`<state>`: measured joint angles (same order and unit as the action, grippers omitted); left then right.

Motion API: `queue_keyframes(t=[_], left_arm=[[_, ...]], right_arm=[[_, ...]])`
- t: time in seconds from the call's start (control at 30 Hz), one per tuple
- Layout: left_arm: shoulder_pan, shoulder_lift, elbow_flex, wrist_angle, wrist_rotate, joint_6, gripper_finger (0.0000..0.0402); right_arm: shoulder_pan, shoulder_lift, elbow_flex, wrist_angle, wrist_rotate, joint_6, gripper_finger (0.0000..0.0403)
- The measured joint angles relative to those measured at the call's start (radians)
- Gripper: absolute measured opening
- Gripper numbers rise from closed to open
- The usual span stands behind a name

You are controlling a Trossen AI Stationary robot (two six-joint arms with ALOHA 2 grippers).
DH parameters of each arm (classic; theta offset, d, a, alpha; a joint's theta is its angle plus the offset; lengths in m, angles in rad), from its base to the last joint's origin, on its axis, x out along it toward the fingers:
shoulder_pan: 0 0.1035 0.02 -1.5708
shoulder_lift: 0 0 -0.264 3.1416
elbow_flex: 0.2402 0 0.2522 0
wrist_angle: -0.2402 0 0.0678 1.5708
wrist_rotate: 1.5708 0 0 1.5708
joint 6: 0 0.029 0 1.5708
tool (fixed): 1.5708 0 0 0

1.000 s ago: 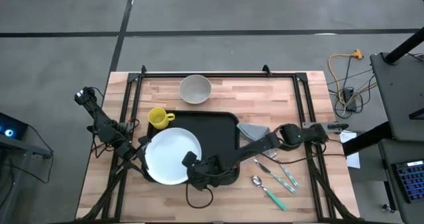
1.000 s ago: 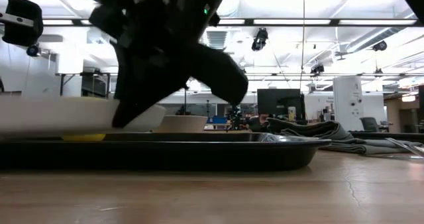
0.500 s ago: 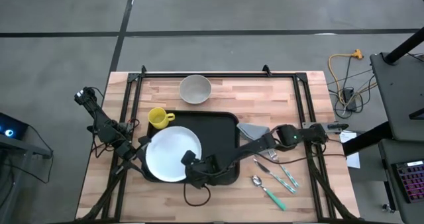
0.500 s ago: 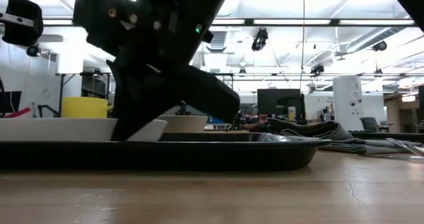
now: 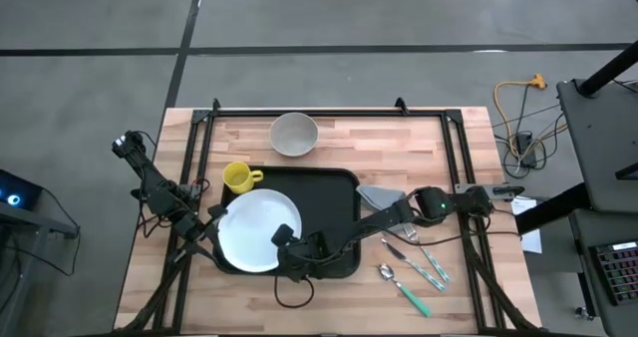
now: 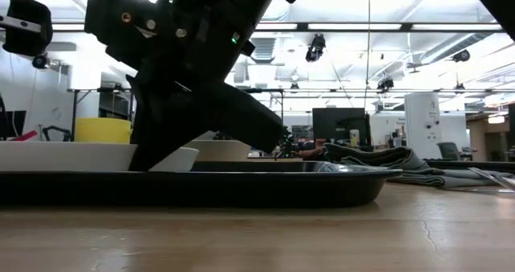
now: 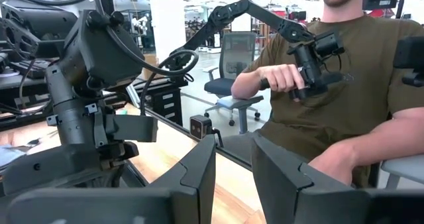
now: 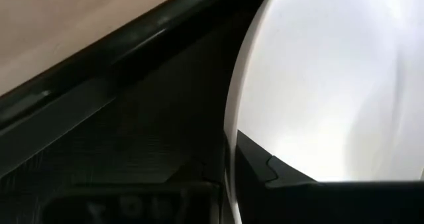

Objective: Set up tray
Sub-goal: Put the white plate on the black serving tray below the yellow mug, then put the gray bowl on the white plate below the yellow mug

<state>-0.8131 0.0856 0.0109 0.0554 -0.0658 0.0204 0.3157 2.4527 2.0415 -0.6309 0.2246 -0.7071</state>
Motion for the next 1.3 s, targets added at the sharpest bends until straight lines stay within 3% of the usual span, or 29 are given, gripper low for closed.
queue_keyframes(t=[0.4,1.0,1.3], left_arm=[[0.000,0.000,0.000,0.000,0.000,0.000,0.0079],[0.000,0.000,0.000,0.000,0.000,0.000,0.0079],[0.000,0.000,0.000,0.000,0.000,0.000,0.0079]], right_arm=[[-0.003,0.002,0.000,0.026,-0.027,0.000,0.0015],[-0.006,0.002,0.000,0.048,-0.013,0.040,0.0128],[-0.006,-0.030,-0.001,0.001,-0.013,0.076,0.0159]])
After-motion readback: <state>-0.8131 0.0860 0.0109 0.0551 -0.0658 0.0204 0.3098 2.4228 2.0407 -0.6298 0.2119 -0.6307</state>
